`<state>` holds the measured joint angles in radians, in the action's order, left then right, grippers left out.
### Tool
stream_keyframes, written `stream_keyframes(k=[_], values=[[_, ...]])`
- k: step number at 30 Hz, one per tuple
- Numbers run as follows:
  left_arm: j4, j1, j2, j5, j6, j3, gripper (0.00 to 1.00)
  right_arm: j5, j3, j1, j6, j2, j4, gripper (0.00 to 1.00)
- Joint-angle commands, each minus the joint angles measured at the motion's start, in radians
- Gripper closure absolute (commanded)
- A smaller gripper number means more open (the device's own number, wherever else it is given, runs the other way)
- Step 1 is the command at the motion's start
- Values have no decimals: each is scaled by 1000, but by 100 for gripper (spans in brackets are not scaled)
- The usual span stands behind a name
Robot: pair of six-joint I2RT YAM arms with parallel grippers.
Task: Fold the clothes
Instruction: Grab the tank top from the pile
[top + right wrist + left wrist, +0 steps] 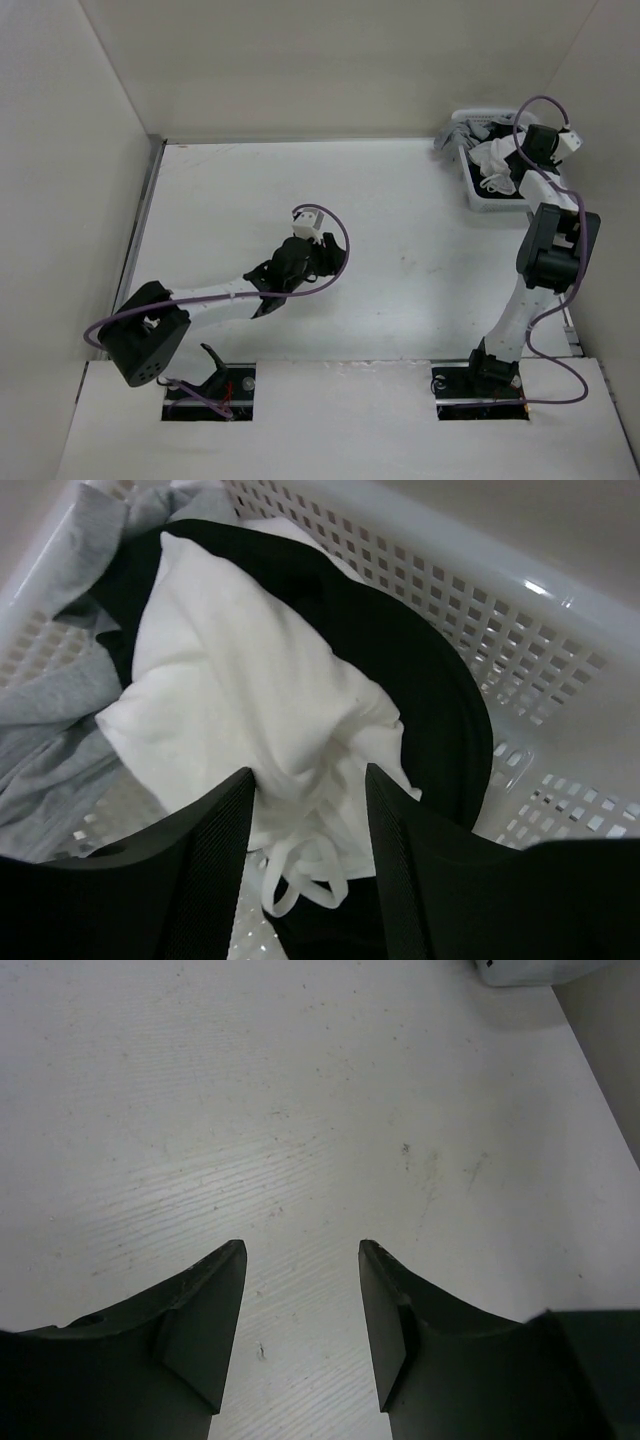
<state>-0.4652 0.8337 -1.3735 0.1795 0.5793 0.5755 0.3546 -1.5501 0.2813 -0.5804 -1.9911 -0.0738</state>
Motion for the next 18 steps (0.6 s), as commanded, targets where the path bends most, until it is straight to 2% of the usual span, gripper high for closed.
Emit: stream_keyframes(k=[1,3,5,10,12,15,18], values=[[-76,-3,-19,-11,14,-5,53,-37,-88,20,-15,-12,6,48],[-79,-6,-30,-20,19,-3,53,-42,-93,28,-24,-24,17,56],[-87,-9,-35,-26,22,-3,53,-48,-108,32,-29,-38,19,69],[-93,-12,-36,-28,24,-6,53,-66,-125,31,-30,-49,60,80],[-93,-12,-36,-28,22,-8,53,-77,-142,29,-32,-54,59,91],[-93,-15,-29,-28,21,-11,54,-103,-133,26,-45,-26,75,98],[-104,-21,-21,-26,24,-20,54,-129,-61,3,-55,92,129,99]])
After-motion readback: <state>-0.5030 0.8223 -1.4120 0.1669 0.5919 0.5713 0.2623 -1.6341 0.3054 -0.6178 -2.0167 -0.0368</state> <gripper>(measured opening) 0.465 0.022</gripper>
